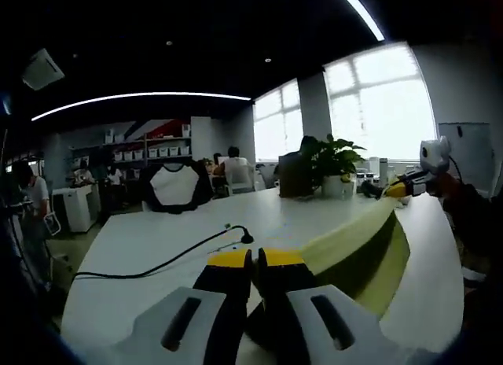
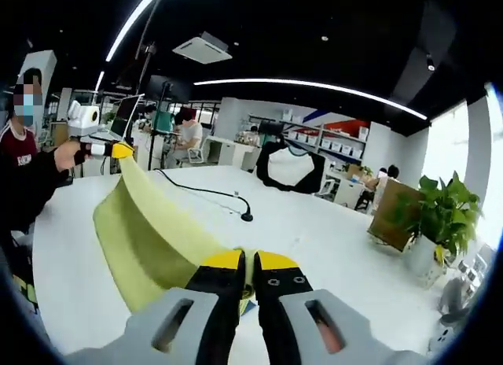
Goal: Fold the garment on the visible template until the final outline fits inside the template.
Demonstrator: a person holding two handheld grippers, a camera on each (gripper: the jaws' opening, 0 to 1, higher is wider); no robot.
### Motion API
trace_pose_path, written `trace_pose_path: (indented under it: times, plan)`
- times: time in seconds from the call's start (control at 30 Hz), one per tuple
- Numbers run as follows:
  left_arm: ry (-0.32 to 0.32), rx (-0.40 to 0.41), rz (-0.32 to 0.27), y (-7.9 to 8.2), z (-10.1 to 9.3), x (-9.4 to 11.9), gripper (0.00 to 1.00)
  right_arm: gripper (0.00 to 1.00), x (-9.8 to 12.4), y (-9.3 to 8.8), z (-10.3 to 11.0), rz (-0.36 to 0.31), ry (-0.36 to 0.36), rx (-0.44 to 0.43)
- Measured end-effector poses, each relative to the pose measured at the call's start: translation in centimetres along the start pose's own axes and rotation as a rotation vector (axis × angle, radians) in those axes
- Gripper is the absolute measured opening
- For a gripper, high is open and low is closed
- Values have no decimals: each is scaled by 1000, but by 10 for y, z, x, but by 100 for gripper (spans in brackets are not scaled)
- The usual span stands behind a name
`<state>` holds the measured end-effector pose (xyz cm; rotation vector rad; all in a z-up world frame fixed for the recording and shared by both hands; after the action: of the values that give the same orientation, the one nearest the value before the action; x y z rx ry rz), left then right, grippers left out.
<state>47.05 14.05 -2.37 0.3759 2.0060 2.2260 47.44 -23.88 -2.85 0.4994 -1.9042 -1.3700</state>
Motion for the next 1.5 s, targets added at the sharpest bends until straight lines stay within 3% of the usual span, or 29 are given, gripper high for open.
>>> trace_pose_path:
  times: [0.37,0.5,0.6,0.9,1.07,1.17,1.33,1.43,1.5]
  plan:
    - [24,3,212,-72,10,-56,4,2,-68,-57,-26,140,47,-137]
    - [9,2,277,-93,9,-64,4,3,-84,-76,-30,236,91,-80]
    - [9,1,313,-102,12,-68,4,3,-92,-88,-31,254,128,-113]
    - [63,-45,368,-121,28,-74,1,6,-106,-112,-45,266,124,-207]
    - [69,-49,374,-124,36,-70,1,17,-101,-107,-55,222,102,-135]
    - [50,-87,359,-124,37,-66,1,28,-98,-104,-56,193,130,-68]
    - [5,-210,298,-113,38,-61,8,40,-82,-95,-67,138,96,24]
    - [-76,-258,269,-101,34,-57,12,48,-71,-87,-73,107,88,76]
    - [-115,-334,246,-92,33,-55,18,54,-66,-83,-75,101,103,138]
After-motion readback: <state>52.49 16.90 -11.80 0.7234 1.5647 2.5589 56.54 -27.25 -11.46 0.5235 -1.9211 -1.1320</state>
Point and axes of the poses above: the point that each gripper's makers call its tool centre point, and the gripper's own axes: x roughly backward along the fingers, z roughly to its left, y roughly out of its top, the point moved 5 cm from there along x, roughly backward along the fingers, and after that the axes turned 12 degrees about y, right-handed, at the moved point
